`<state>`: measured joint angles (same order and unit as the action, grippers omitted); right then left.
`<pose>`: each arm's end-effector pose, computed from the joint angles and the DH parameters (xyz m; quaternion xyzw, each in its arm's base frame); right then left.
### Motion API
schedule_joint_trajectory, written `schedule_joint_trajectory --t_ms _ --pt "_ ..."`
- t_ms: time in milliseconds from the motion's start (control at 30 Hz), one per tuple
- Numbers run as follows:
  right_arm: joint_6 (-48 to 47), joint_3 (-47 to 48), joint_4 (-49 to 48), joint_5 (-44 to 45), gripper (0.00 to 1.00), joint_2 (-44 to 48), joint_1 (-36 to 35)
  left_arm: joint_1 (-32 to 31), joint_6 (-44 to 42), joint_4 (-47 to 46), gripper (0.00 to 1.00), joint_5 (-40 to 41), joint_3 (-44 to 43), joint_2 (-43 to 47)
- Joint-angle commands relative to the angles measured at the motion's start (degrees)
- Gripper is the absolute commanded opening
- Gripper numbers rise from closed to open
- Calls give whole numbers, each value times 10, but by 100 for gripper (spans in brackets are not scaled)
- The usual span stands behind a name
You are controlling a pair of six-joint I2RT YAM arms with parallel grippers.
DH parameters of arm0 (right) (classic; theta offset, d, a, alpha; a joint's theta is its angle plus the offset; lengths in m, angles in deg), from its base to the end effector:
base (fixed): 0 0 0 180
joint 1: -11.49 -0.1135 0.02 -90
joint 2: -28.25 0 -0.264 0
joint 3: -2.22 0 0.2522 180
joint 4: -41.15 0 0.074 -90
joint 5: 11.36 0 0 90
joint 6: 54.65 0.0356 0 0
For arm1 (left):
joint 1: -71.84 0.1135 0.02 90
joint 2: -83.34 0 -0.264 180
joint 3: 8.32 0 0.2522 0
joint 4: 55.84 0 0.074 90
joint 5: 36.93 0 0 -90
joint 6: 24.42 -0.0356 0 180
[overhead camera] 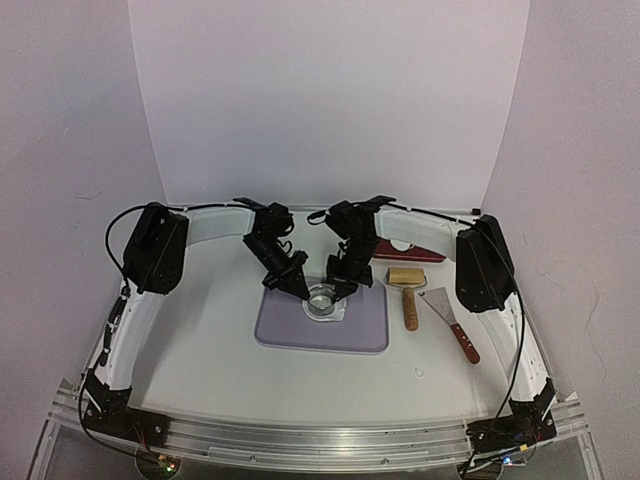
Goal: Roll out the dumpling wrappers from the dough
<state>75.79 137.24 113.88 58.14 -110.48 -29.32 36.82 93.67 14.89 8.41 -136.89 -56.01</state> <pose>0.3667 0.3331 0.1670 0.0242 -0.9771 -0.2098 0.0269 0.3810 -0.2975 0.1401 -0.0838 -0.9191 0.3587 0.1399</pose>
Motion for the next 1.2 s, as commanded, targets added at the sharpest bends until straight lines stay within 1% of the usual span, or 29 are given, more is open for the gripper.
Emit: schedule_joint_trajectory --t_ms 0,133,300,467,533,667,800,967,1167 --pt "-38 59 61 57 0 -82 6 -27 11 35 5 57 35 -23" --pt "-41 85 68 69 0 -86 20 -34 20 30 5 54 60 -11" --pt "-53 118 60 56 0 -83 23 -34 25 23 5 48 83 -6" --pt "-46 130 43 40 0 -84 23 -34 25 21 5 56 76 -4" --pt "-36 103 44 35 0 -74 23 -32 24 26 5 68 63 -6" --pt "-19 6 39 28 0 -32 18 -23 19 45 4 79 22 -20" --pt "-1 -67 39 8 0 4 5 -4 14 58 5 83 -6 -24" --pt "33 -124 38 -7 0 38 -22 13 5 74 5 81 -53 -46" --pt "63 -180 22 -43 0 56 -53 14 1 93 5 72 -120 -83"
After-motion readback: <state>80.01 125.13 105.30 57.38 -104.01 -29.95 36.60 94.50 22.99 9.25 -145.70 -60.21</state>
